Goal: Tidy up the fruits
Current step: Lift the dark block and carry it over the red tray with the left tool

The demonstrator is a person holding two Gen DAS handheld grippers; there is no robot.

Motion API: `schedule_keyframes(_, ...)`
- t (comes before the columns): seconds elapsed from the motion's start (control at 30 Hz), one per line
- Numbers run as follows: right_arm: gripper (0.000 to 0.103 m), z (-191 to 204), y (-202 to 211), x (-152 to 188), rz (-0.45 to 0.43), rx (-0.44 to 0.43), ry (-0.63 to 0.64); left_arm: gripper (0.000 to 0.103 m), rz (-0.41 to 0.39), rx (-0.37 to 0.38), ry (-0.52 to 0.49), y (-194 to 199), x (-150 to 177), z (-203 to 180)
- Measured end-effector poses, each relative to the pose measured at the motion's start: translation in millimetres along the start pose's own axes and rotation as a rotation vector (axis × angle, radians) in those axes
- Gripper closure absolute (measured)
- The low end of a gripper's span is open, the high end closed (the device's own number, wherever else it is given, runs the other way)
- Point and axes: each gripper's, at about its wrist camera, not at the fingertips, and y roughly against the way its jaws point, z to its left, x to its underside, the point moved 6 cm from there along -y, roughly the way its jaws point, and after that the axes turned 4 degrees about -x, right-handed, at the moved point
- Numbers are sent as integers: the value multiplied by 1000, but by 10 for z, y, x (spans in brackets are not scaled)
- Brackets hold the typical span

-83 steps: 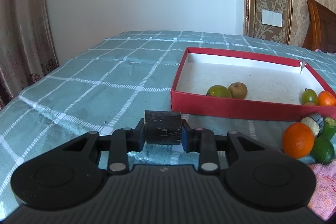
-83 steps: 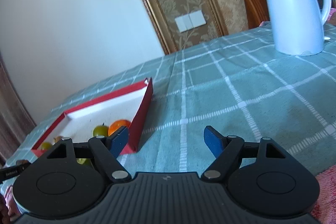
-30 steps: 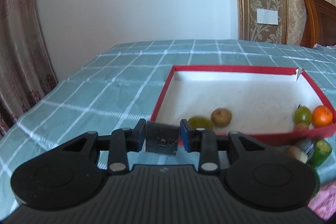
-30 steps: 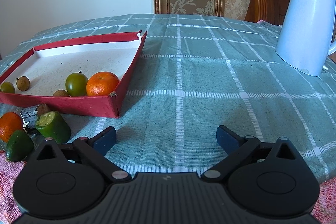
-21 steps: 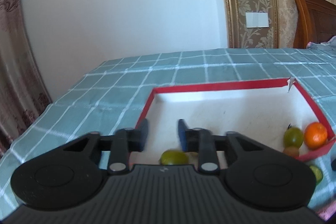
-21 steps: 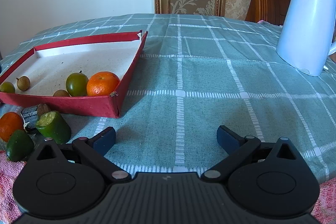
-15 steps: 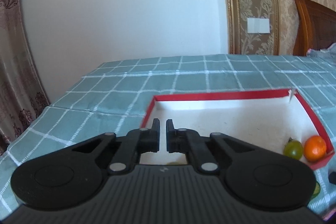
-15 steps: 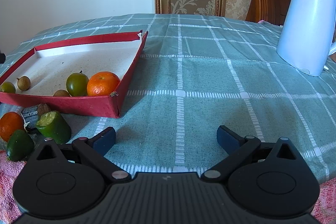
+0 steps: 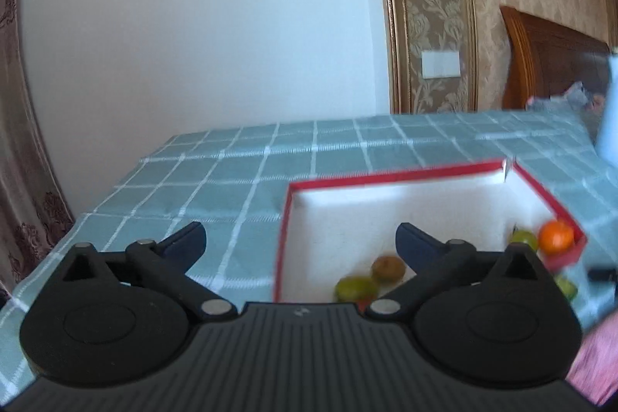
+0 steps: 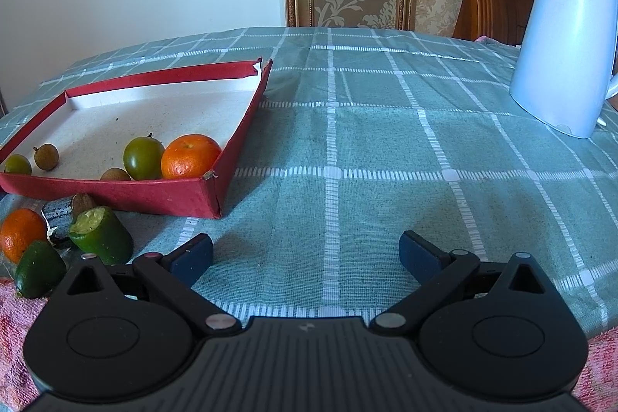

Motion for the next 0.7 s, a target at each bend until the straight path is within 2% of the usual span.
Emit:
schedule_keyframes(0.1, 0, -1, 0, 1, 1, 1, 2, 1, 43, -59, 27, -65, 161, 135)
schedule_keyframes(0.23, 0, 4, 2, 0, 0, -1, 0, 16, 103, -58, 33, -141, 381, 186)
schedule_keyframes(0.4, 0, 0, 5, 0, 2, 3, 6, 17, 120, -34, 17, -169, 553, 154)
schedule_keyframes(0.47, 0, 2, 4, 1, 2, 3, 6, 23, 130, -28, 15, -214, 586, 146)
schedule_keyframes(0.5, 0, 1, 5, 1, 3, 2, 6, 33, 138, -28, 14, -251, 595, 148)
schedule_keyframes(0.53, 0, 2, 4, 0, 2, 2, 5, 49, 150, -30, 15, -293, 605, 148)
schedule_keyframes(0.6, 0, 1, 5, 1, 3, 3, 6, 69, 177, -17, 22, -359, 633, 150)
schedule_keyframes(0.63, 0, 1, 5, 0, 3, 3, 6, 72, 187, -4, 30, -384, 643, 146)
schedule_keyframes(0.7, 0, 4, 3, 0, 3, 3, 6, 73, 187, -5, 26, -390, 649, 143)
